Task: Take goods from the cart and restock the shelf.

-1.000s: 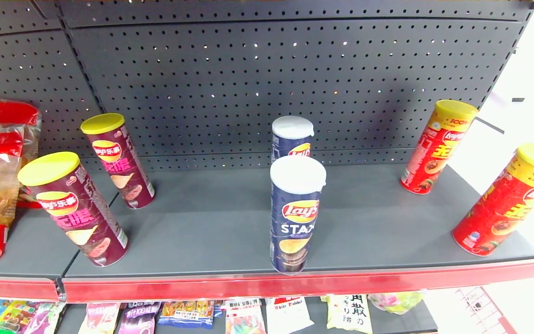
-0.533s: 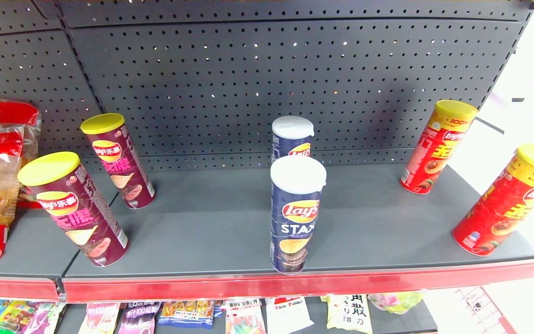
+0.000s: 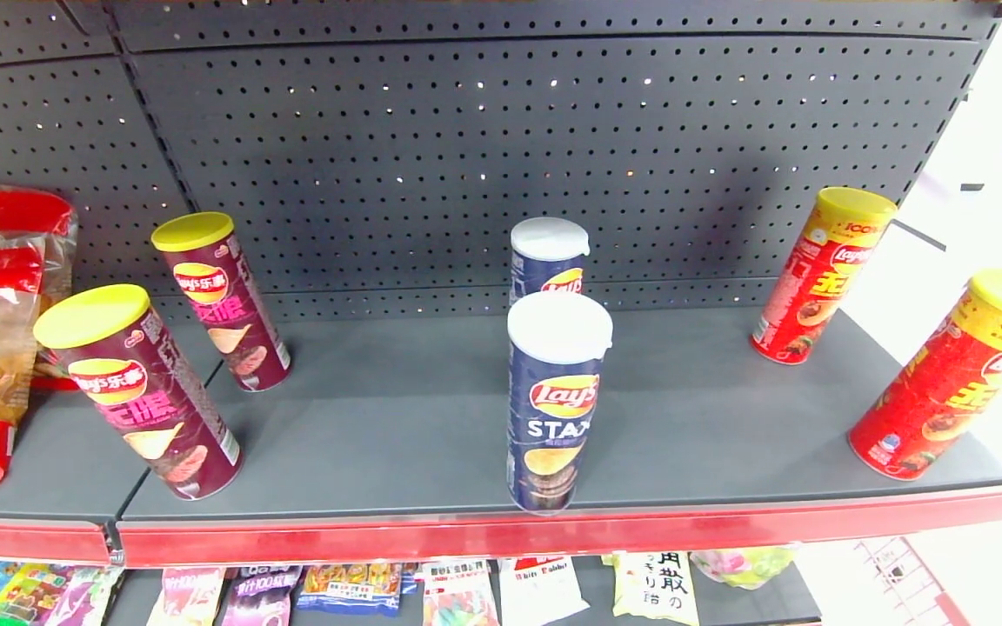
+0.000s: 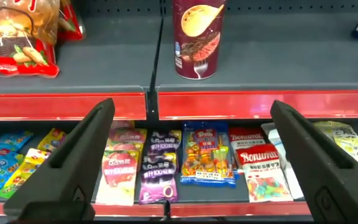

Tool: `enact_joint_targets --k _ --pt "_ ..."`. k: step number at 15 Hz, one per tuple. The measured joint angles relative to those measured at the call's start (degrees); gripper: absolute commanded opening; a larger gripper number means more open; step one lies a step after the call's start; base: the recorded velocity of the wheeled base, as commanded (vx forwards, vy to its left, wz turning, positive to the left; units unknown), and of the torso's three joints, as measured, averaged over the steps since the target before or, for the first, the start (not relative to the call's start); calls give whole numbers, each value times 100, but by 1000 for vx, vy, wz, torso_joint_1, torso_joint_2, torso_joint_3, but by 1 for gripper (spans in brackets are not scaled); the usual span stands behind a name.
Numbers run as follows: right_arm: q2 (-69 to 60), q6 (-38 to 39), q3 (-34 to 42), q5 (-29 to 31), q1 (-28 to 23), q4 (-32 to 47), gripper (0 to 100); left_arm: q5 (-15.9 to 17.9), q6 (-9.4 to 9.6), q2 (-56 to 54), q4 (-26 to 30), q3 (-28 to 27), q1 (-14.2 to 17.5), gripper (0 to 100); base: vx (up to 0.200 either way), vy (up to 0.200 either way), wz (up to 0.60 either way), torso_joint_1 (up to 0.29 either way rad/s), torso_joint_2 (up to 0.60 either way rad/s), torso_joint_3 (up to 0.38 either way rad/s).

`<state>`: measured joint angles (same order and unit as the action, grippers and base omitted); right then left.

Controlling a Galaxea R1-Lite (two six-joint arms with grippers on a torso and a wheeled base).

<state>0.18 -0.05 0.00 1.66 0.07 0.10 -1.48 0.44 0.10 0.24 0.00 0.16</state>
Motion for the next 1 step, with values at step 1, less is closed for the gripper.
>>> enact_joint_targets --k 1 --pt "0 -2 0 0 0 -2 100 0 0 0 0 0 0 100 0 0 0 0 0 0"
